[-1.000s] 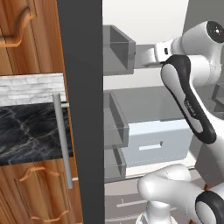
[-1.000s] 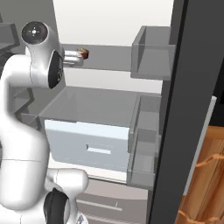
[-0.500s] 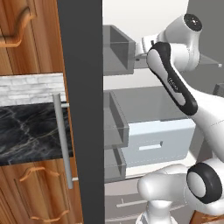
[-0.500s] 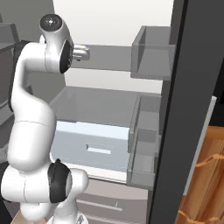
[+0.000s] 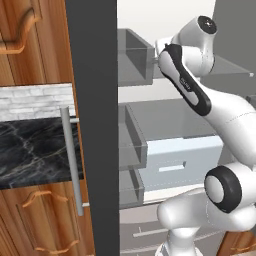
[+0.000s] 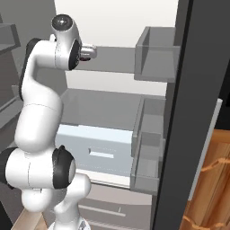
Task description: Take the cupcake and cake from the fridge and place them on the empty tray on the dining counter.
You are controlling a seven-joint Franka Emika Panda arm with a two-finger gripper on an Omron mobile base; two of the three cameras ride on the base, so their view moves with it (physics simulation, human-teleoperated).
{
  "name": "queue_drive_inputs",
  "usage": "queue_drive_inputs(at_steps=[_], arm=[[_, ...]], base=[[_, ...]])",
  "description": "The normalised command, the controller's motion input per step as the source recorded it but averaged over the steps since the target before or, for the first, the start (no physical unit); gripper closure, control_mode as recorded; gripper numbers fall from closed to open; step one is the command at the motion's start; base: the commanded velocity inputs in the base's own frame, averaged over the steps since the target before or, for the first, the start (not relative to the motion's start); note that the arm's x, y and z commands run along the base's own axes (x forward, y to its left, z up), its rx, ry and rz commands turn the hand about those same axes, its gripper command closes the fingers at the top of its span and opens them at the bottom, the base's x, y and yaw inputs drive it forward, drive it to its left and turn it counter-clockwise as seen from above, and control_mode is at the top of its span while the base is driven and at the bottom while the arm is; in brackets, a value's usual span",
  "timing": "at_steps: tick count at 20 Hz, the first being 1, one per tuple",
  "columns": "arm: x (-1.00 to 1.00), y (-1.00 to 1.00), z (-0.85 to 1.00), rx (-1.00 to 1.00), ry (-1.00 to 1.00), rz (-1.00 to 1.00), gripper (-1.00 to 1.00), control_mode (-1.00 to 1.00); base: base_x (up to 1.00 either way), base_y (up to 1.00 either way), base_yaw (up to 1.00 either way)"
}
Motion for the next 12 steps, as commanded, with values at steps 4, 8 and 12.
queue_drive_inputs(at_steps=[4, 8, 12], arm=[[0.62, 0.13, -0.07, 0.00, 0.00, 0.00, -1.00, -1.00], [0.57, 0.12, -0.07, 0.00, 0.00, 0.00, -1.00, -1.00], [0.64, 0.03, -0.04, 0.00, 0.00, 0.00, -1.00, -1.00]], base=[[0.00, 0.00, 0.00], [0.00, 0.00, 0.00], [0.00, 0.00, 0.00]])
